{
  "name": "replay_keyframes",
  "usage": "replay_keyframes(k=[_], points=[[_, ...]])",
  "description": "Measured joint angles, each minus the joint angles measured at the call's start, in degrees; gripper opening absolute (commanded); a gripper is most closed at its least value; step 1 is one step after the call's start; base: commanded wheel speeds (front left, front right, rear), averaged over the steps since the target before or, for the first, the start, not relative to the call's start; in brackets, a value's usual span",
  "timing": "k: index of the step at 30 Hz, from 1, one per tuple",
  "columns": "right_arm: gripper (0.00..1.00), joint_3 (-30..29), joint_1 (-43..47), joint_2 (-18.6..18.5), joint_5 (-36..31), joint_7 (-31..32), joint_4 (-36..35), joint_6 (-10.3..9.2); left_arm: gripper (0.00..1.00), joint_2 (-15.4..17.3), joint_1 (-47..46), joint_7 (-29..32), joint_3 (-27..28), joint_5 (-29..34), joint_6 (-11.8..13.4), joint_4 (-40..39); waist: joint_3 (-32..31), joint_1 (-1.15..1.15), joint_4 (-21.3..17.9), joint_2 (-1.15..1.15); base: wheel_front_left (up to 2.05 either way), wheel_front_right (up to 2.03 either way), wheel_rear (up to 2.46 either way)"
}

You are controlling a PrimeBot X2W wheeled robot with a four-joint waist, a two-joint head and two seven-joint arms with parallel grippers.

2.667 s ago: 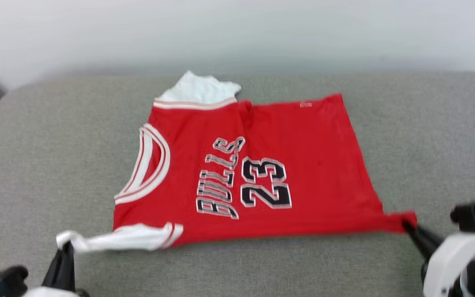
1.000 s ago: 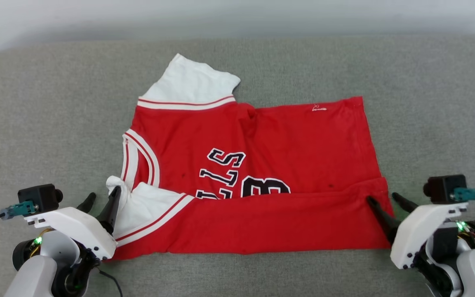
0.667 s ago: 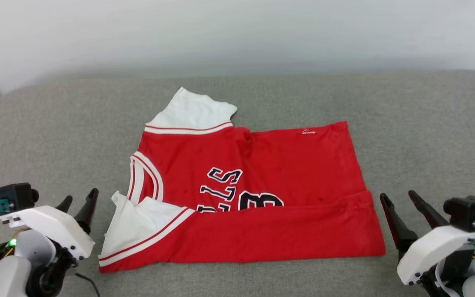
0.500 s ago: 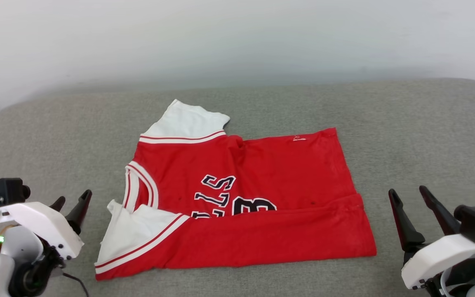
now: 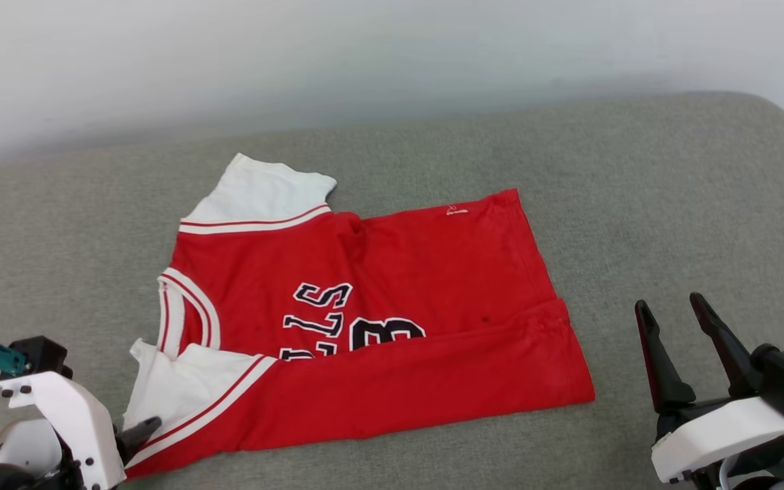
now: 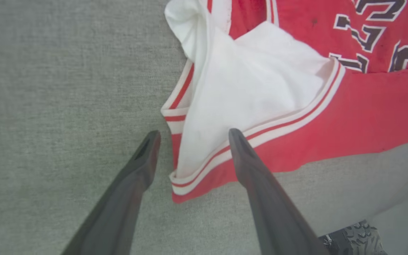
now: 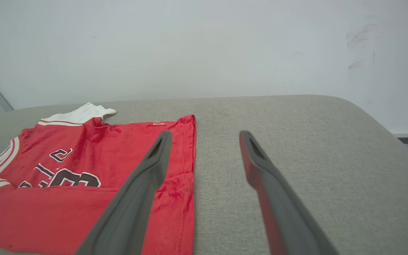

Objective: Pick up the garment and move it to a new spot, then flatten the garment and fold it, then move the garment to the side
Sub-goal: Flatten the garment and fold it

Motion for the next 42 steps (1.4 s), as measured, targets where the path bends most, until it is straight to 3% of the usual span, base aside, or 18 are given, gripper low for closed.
replay_keyframes(k=[7,8,9,10,19,25,33,42], points=[[1.00,0.5,-0.7,0.4,0.1,-0.3,-0.7,0.00,1.00,-0.5,1.0,2.0,-0.3,-1.6,1.1,2.3,3.3,0.00,-1.3,0.00,0.00,0.00,0.00],[1.00,0.3,-0.8,0.4,0.1,-0.3,-0.9,0.00,0.52,-0.9,0.8,2.0,-0.4,-1.8,0.9,2.6,3.7,0.00,-1.4,0.00,0.00,0.00,0.00],[1.00,0.2,-0.8,0.4,0.3,-0.3,-1.0,0.00,0.18,-1.1,0.6,1.9,-0.5,-1.9,0.7,3.0,4.1,0.00,-1.4,0.00,0.00,0.00,0.00],[1.00,0.0,-0.8,0.4,0.4,0.1,-1.0,0.00,0.00,-1.4,0.4,1.7,-0.5,-2.1,0.4,3.4,4.5,0.00,-1.4,0.00,0.00,0.00,0.00],[1.00,-2.1,-0.5,-2.5,5.7,9.4,-1.2,-0.01,0.00,-4.0,-2.3,-2.7,-1.9,-0.6,-2.3,6.1,4.3,0.00,0.9,0.00,0.00,0.00,0.00],[1.00,-3.1,-0.7,-5.7,11.9,23.3,0.3,-0.01,0.00,-4.4,-3.1,-3.9,-2.4,0.3,-2.6,2.6,3.1,0.00,3.3,0.00,0.00,0.00,0.00],[1.00,-2.7,-4.3,-8.7,16.0,41.2,3.2,-0.01,0.00,-3.4,-4.3,-3.1,-2.6,1.8,-1.1,-6.7,5.3,0.00,6.2,0.00,0.00,0.00,0.00],[1.00,-0.5,-9.4,-6.7,17.1,45.1,10.2,0.00,0.00,-3.5,-6.0,-2.8,-3.8,3.2,-0.6,-11.2,10.2,0.00,9.2,0.00,0.00,0.00,0.00]])
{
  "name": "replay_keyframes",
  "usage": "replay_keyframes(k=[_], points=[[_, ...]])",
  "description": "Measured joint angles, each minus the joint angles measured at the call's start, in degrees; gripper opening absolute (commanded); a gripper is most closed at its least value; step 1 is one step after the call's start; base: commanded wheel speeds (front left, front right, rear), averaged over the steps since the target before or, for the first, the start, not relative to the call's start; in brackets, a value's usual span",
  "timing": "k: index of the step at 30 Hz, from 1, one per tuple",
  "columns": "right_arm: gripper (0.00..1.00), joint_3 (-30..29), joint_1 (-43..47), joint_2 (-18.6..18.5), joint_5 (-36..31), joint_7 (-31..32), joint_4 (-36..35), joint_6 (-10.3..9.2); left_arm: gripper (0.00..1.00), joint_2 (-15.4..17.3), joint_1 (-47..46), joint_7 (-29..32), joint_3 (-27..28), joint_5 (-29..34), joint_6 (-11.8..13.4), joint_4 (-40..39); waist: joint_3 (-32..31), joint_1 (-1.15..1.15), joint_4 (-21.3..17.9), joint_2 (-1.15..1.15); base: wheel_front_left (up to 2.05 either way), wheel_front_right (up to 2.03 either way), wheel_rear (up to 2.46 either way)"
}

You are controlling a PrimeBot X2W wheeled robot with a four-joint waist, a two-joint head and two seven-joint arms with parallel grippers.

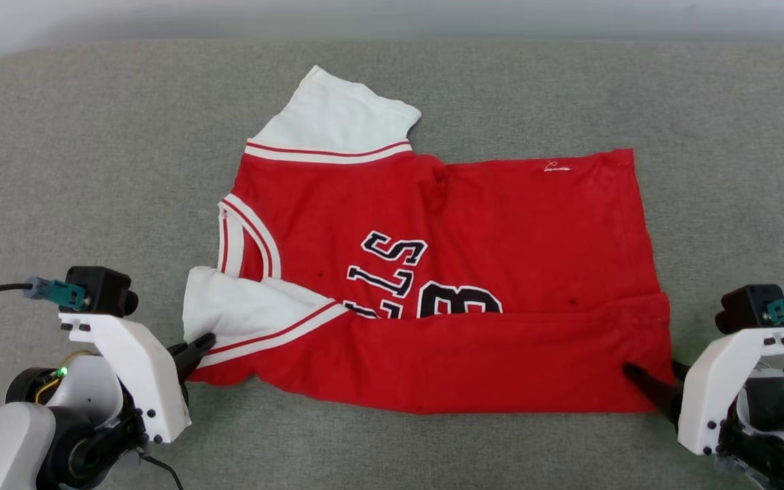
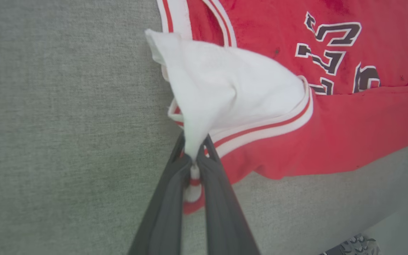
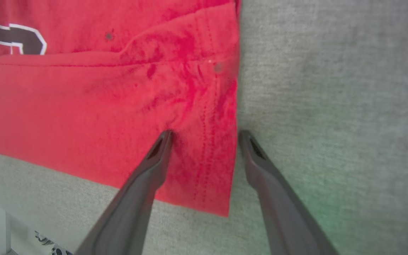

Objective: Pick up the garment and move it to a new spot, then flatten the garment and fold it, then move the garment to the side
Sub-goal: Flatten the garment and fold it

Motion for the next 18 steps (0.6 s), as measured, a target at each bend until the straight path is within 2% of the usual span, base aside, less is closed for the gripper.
replay_keyframes(k=[1,2,3,10,18], points=[[0.96,0.2,-0.5,0.0,0.4,0.2,0.7,-0.01,0.00,-0.1,0.0,0.0,0.0,0.0,0.1,0.1,0.3,0.00,0.3,0.00,0.00,0.00,0.00],[0.40,0.5,-0.8,-0.2,0.6,0.4,1.2,-0.01,0.00,-0.1,0.0,0.0,0.0,0.0,0.1,0.1,0.5,0.00,0.5,0.00,0.00,0.00,0.00],[0.00,0.8,-1.1,-0.7,0.6,0.4,1.6,-0.01,0.00,-0.1,0.0,0.0,0.0,-0.1,0.1,0.2,0.6,0.00,0.6,0.00,0.00,0.00,0.00],[0.00,3.1,-1.9,-1.4,1.8,-1.4,3.8,-0.02,0.00,-0.4,1.2,0.0,0.1,-1.1,0.4,1.0,-1.5,0.00,0.3,0.00,0.00,0.00,0.00],[0.00,6.3,-1.1,-3.5,2.7,-2.9,0.9,-0.01,0.00,0.0,3.6,0.5,0.1,-1.5,1.5,0.5,-7.3,0.00,-0.7,0.00,0.00,0.00,0.00]])
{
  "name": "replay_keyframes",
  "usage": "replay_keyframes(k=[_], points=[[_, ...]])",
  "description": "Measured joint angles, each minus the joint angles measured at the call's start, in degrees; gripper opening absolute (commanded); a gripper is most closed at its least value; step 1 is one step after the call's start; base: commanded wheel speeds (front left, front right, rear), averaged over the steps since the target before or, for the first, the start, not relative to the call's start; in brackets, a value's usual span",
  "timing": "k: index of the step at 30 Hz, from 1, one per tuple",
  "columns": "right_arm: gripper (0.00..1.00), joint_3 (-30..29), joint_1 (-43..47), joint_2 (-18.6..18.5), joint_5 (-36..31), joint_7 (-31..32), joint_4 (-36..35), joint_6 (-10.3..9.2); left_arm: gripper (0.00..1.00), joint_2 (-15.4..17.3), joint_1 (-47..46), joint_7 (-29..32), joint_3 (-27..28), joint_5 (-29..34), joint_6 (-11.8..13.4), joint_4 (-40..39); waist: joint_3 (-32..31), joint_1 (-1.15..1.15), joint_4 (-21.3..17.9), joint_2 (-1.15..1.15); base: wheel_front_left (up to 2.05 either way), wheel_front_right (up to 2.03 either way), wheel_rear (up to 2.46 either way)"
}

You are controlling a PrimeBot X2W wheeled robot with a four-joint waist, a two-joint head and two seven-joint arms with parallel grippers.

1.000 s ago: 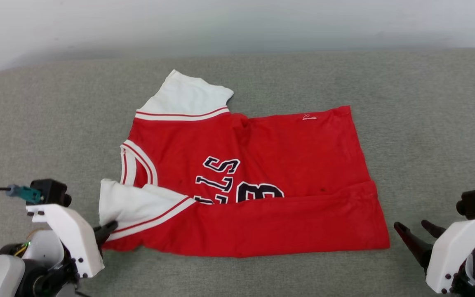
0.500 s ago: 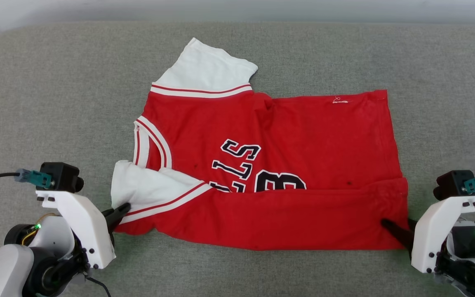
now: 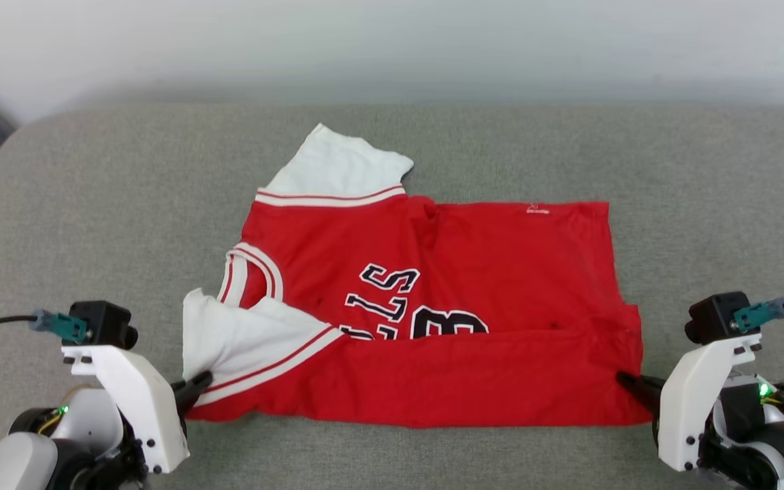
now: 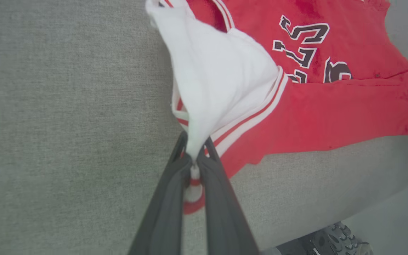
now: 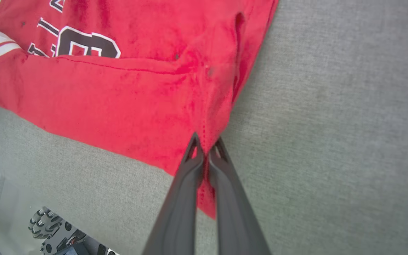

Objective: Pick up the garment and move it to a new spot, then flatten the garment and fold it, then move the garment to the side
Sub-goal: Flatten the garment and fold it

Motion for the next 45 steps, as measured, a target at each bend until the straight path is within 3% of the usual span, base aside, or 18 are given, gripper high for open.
replay_keyframes(k=[8,18,19,20,22,32,38,45], points=[[0.00,1.9,5.3,-0.6,1.0,-0.3,-2.3,0.00,0.00,0.1,7.5,-0.7,0.7,-0.9,2.8,-1.2,-6.5,0.00,-0.5,0.00,0.00,0.00,0.00],[0.02,-2.4,13.3,1.2,1.1,0.0,-2.4,0.00,0.00,-0.1,13.9,-0.7,0.7,-2.4,4.2,-1.9,-10.3,0.00,-0.3,0.00,0.00,0.00,0.00],[0.54,-2.5,13.6,1.5,1.0,-0.6,-2.0,0.00,0.02,-0.4,13.8,-1.1,0.6,-2.4,3.9,-1.5,-10.2,-0.01,-0.3,0.00,0.00,0.00,0.00],[1.00,-2.4,13.8,1.7,0.7,-1.3,-1.7,0.00,0.41,-0.9,13.6,-1.5,0.6,-2.5,3.9,-0.9,-10.1,-0.01,-0.4,0.00,0.00,0.00,0.00],[1.00,-1.8,14.1,2.0,0.2,-3.4,-1.4,0.00,0.98,-1.7,12.9,-2.4,0.5,-2.6,3.0,0.2,-9.7,-0.01,-0.4,0.00,0.00,0.00,0.00],[1.00,-1.4,12.9,4.8,-8.5,-25.4,-3.3,0.00,1.00,-2.8,7.0,-13.1,2.7,2.9,2.2,3.4,-9.0,-0.01,-3.6,0.00,0.00,0.00,0.00],[1.00,-1.9,9.5,6.2,-11.8,-30.6,-3.8,0.00,1.00,-4.2,0.6,-20.7,4.7,6.2,2.6,4.8,-6.5,0.00,-6.0,0.00,0.00,0.00,0.00],[1.00,-3.3,2.8,8.2,-15.2,-37.5,-8.1,0.00,1.00,-4.2,-11.9,-27.6,6.0,10.7,2.0,7.4,1.1,0.00,-7.9,0.00,0.00,0.00,0.00]])
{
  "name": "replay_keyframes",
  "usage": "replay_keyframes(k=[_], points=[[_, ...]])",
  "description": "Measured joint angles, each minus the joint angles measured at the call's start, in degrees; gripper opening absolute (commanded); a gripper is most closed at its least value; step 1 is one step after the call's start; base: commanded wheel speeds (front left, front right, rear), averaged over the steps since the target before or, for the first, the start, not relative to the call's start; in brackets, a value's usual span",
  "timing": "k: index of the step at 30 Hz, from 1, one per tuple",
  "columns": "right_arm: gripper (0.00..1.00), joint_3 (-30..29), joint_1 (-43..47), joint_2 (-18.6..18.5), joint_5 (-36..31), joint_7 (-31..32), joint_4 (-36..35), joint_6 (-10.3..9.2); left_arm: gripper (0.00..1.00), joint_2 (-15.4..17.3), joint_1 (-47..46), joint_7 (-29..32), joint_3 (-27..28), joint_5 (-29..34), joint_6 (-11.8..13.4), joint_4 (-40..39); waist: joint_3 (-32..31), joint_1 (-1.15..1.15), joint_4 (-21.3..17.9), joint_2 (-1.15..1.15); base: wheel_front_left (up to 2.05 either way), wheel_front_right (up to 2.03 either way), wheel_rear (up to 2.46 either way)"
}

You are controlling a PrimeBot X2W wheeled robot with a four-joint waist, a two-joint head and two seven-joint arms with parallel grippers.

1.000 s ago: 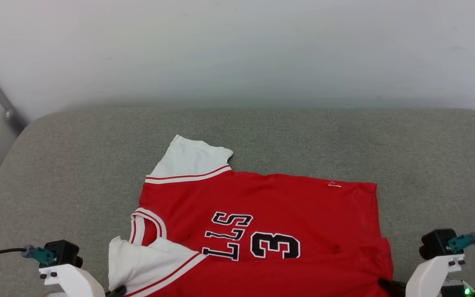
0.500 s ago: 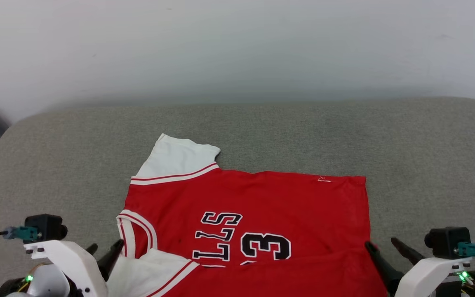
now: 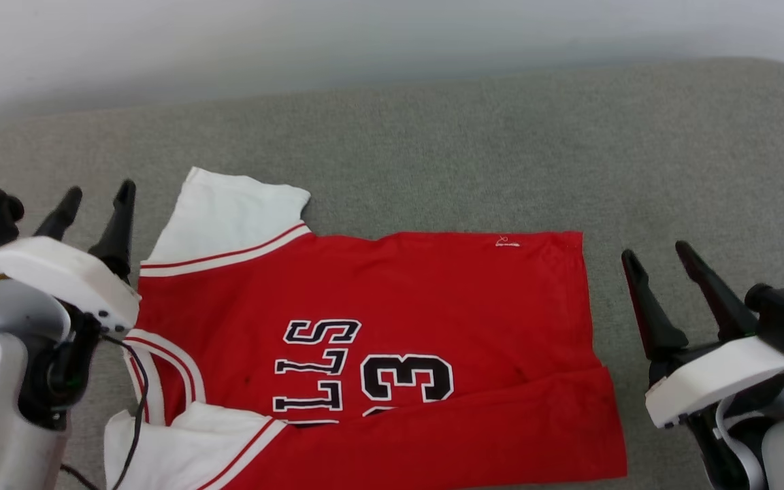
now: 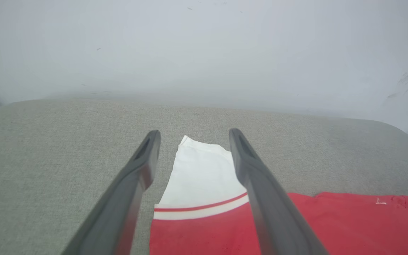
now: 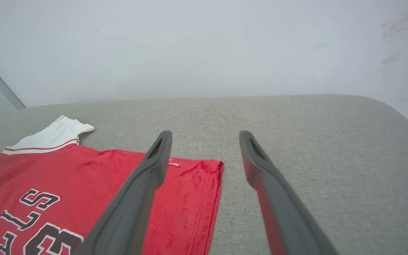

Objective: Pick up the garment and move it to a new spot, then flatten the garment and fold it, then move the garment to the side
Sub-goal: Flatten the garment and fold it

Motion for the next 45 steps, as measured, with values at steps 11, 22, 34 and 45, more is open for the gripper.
replay_keyframes(k=[11,22,34,45], points=[[1.00,0.1,-6.2,2.7,-2.4,-3.6,-4.1,0.00,1.00,7.5,-19.9,12.1,-2.9,-1.7,-9.4,9.0,13.3,0.01,-3.9,0.00,0.00,0.00,0.00],[1.00,0.9,-7.4,4.0,-2.3,-3.7,-5.4,0.00,1.00,16.3,-31.4,39.0,-5.2,-11.6,-11.6,13.7,21.9,0.01,-7.6,0.00,0.00,0.00,0.00],[1.00,0.2,-7.5,4.5,-0.2,-3.4,-4.5,0.00,0.00,16.8,-32.0,46.6,-3.7,-17.2,-8.1,16.0,25.5,0.00,-10.1,0.00,0.00,0.00,0.00],[1.00,0.2,-14.0,0.5,8.3,13.8,0.7,0.00,0.00,13.3,-31.1,40.3,-5.8,-14.6,-9.8,18.1,22.2,0.01,-8.0,0.00,0.00,0.00,0.00]])
